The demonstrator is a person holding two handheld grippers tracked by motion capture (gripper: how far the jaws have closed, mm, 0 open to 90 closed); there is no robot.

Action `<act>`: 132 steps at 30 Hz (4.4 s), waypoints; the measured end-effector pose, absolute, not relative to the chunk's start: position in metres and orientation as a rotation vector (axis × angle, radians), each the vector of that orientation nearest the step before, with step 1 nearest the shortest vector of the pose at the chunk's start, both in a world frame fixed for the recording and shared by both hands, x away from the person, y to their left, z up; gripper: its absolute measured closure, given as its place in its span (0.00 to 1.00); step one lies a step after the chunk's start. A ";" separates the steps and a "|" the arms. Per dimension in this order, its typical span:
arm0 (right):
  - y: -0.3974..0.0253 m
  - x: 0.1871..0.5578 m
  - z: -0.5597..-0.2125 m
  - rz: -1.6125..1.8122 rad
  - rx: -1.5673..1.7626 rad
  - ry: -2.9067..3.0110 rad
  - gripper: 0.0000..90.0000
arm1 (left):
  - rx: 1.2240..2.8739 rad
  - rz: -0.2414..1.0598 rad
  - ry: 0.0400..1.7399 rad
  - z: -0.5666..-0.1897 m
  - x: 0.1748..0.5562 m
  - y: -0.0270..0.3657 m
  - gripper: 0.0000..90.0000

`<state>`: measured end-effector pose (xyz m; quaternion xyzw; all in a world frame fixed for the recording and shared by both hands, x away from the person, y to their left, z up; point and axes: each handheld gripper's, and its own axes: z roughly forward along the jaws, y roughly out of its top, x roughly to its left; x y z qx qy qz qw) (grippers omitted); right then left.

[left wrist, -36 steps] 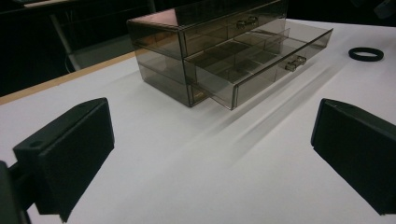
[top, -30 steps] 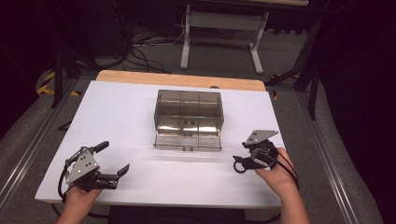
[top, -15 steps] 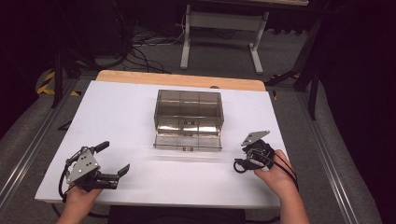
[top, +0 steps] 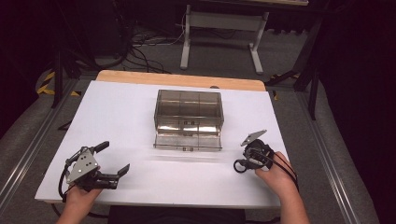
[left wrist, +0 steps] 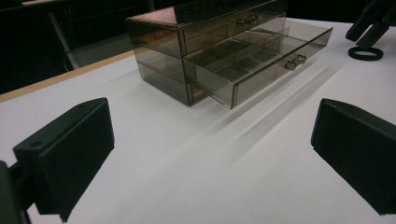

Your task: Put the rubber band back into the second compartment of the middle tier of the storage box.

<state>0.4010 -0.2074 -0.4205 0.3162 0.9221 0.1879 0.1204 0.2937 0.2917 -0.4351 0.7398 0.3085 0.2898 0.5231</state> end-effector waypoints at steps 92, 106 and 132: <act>-0.175 0.398 -0.353 0.883 0.742 2.521 0.96 | 1.766 0.709 0.747 -0.434 0.293 0.294 0.00; -0.136 0.413 -0.349 0.886 0.683 2.544 0.96 | 1.768 0.703 0.744 -0.435 0.293 0.293 0.00; -0.092 0.423 -0.351 0.927 0.634 2.540 0.96 | 1.773 0.701 0.741 -0.435 0.294 0.294 0.00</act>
